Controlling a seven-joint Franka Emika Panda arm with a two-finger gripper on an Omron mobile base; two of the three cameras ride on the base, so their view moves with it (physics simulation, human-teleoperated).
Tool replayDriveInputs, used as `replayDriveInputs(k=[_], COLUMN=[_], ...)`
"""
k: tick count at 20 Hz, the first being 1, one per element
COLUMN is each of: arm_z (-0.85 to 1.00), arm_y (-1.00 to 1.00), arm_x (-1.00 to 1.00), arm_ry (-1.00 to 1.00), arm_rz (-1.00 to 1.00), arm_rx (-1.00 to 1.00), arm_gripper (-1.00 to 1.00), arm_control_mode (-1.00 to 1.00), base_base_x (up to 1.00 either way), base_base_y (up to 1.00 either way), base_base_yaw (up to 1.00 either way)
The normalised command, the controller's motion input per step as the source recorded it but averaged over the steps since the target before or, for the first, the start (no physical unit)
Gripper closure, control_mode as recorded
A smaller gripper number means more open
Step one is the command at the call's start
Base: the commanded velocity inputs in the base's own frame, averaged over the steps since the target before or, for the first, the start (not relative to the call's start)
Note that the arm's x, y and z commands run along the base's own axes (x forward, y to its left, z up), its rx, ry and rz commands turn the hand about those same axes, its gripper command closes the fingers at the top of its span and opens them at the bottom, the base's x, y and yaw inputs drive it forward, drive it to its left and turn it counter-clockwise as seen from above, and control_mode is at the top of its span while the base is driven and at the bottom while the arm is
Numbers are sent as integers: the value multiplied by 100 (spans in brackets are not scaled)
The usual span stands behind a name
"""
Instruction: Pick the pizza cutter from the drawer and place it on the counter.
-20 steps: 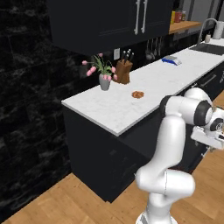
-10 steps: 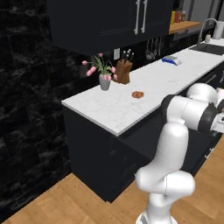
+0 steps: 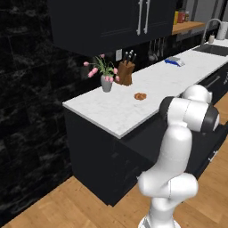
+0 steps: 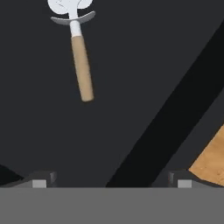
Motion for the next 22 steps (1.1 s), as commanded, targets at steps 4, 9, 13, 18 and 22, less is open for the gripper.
replayDriveInputs(k=[4, 9, 13, 18, 22], arm_z=[-52, -41, -30, -47, -53], arm_y=[0, 2, 3, 0, 3], arm_x=[16, 23, 50, 47, 27], arm_ry=[-7, 0, 0, 0, 0], arm_rz=[14, 9, 8, 10, 7], arm_rx=[4, 20, 3, -3, -1], arm_gripper=[-100, -100, -100, -100, -100], arm_control_mode=[-100, -100, -100, -100, -100], base_base_x=[0, 0, 0, 0, 0], base_base_y=[0, 0, 0, 0, 0], base_base_yaw=[0, 0, 0, 0, 0])
